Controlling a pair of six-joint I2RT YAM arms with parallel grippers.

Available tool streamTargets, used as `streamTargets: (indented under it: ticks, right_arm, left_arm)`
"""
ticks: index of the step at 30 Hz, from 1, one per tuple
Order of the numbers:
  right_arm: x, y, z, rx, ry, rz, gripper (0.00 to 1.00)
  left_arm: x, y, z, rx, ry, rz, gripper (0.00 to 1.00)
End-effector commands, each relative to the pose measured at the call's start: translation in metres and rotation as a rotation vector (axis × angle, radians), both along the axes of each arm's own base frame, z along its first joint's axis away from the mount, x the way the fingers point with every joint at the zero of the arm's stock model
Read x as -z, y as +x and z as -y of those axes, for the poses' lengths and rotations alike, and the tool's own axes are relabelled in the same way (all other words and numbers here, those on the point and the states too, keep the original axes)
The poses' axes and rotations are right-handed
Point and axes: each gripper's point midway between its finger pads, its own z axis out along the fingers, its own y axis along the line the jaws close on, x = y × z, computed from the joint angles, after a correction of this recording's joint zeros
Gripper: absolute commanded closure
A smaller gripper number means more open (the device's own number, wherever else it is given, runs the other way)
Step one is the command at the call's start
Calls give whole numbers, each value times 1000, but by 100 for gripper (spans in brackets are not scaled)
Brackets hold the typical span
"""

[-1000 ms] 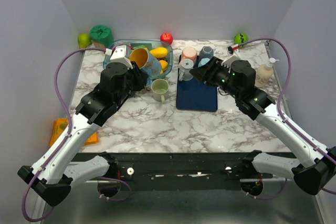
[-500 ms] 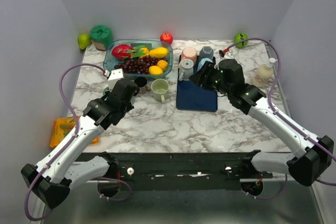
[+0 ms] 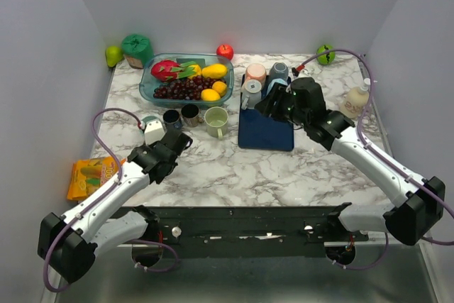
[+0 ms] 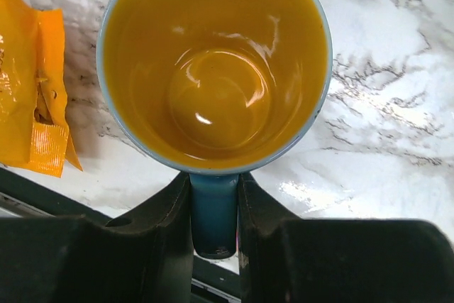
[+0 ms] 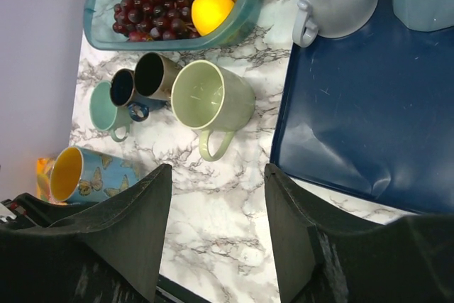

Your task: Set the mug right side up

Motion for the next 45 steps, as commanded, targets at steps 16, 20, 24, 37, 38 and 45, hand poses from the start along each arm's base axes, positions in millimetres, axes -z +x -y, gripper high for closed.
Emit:
streamTargets:
  ticks: [16, 20, 24, 37, 38, 45]
  right_arm:
    - [46, 30, 13, 20, -177, -74, 28]
    - [60, 44, 14, 20, -252, -83, 26]
    - [76, 59, 14, 33, -312, -102, 25]
    - [105, 124, -8, 128, -366, -121, 25]
    - [106, 126, -8, 143, -363, -129, 25]
    - [130, 144, -15, 184, -409, -163, 25]
  left_arm:
    - [19, 23, -38, -265, 8, 136, 76]
    - [17, 21, -40, -279, 8, 137, 49]
    - [5, 23, -40, -283, -8, 169, 35]
    - [-61, 8, -45, -308, -108, 276, 14]
    - [-65, 6, -46, -308, -117, 286, 14]
    - [-107, 17, -36, -228, -172, 373, 9]
